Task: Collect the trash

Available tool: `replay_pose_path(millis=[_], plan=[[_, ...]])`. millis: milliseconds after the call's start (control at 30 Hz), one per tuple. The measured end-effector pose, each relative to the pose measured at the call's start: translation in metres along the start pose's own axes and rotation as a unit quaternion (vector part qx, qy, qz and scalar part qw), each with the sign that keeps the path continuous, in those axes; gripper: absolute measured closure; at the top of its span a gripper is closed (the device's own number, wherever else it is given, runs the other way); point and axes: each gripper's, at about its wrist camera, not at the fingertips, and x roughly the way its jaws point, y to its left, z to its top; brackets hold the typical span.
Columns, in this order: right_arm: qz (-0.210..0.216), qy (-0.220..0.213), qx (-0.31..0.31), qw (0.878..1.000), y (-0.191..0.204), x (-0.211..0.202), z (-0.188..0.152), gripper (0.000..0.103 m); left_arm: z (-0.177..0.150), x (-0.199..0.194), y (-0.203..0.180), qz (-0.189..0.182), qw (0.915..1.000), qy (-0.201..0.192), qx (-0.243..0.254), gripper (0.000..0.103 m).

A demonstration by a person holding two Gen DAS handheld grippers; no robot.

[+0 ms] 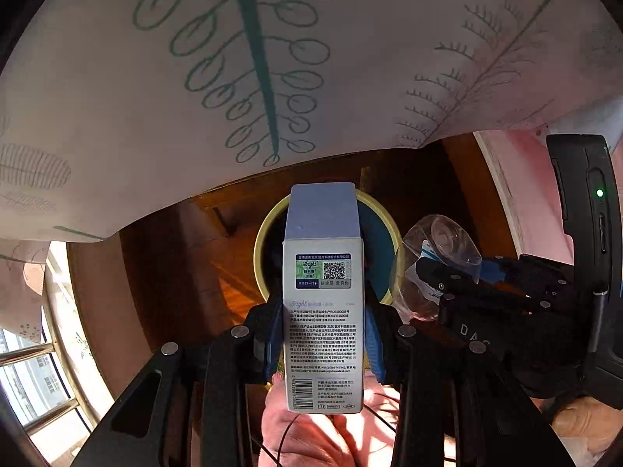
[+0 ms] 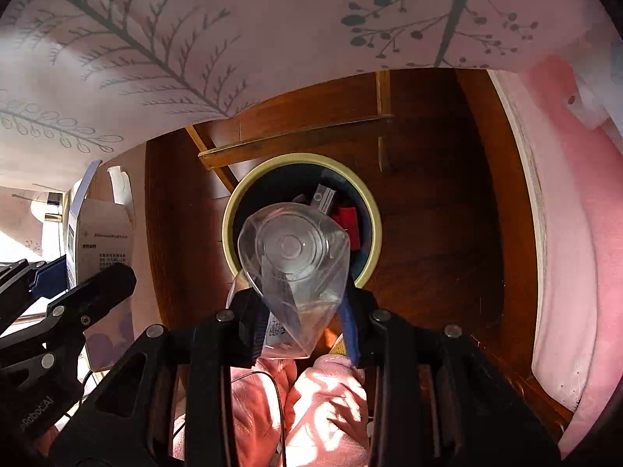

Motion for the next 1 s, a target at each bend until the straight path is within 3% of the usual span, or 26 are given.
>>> replay_pose_path(millis=[33, 133, 200, 467, 1000], plan=[[-0.005, 0.006, -0.002, 1.0, 0.0, 0.012, 0.001, 0.073, 0.0, 0.009, 0.0, -0.001, 1.0, 0.004, 0.002, 0.057], [-0.006, 0.03, 0.001, 1.0, -0.004, 0.04, 0.002, 0.046, 0.0, 0.025, 0.003, 0.009, 0.9999, 0.001, -0.006, 0.026], [0.0, 0.029, 0.004, 1.0, -0.008, 0.047, 0.003, 0.045, 0.001, 0.032, 0.009, 0.016, 0.9997, 0.0, -0.017, 0.007], [-0.003, 0.011, 0.003, 1.0, -0.024, 0.045, 0.002, 0.039, -0.006, 0.039, 0.028, 0.043, 0.9982, -0.009, -0.042, 0.006], [0.017, -0.03, 0.009, 0.999, -0.029, 0.026, -0.014, 0.036, -0.016, -0.011, 0.017, 0.069, 0.9946, -0.041, -0.067, 0.006]])
